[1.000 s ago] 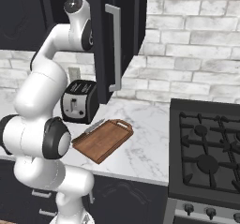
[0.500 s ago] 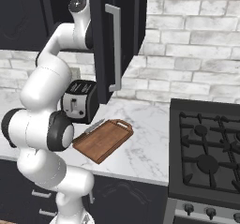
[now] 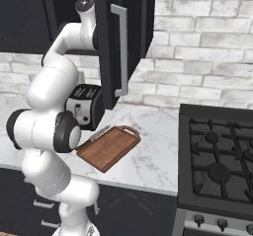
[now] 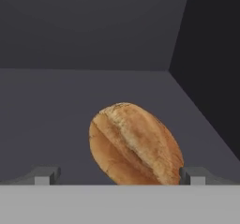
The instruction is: Pick the bread, place it on the cutting board, pick the jam, place it on the counter, and close the cabinet.
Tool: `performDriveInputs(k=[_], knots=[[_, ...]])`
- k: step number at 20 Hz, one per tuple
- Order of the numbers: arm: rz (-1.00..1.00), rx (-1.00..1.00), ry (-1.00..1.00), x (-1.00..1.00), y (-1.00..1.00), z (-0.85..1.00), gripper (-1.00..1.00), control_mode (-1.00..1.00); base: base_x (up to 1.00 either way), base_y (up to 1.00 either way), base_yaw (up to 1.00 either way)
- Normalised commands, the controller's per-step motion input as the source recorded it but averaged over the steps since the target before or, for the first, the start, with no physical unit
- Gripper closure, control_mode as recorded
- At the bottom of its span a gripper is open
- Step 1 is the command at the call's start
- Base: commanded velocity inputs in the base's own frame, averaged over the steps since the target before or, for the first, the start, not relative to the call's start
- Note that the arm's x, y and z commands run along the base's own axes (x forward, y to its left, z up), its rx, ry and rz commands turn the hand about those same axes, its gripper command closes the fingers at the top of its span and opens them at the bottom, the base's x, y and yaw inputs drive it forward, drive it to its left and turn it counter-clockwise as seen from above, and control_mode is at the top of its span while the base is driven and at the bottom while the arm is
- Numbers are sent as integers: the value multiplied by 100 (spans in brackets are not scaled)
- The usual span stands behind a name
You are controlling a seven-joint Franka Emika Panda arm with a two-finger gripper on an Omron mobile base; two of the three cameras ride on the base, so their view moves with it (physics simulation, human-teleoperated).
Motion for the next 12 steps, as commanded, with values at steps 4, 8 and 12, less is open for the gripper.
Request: performDriveInputs(k=[4, 8, 12], knots=[[0, 0, 0, 11, -2, 0, -100, -100, 0, 0, 0], [0, 0, 0, 8, -2, 0, -100, -100, 0, 0, 0], [0, 0, 0, 1, -2, 0, -100, -100, 0, 0, 0]])
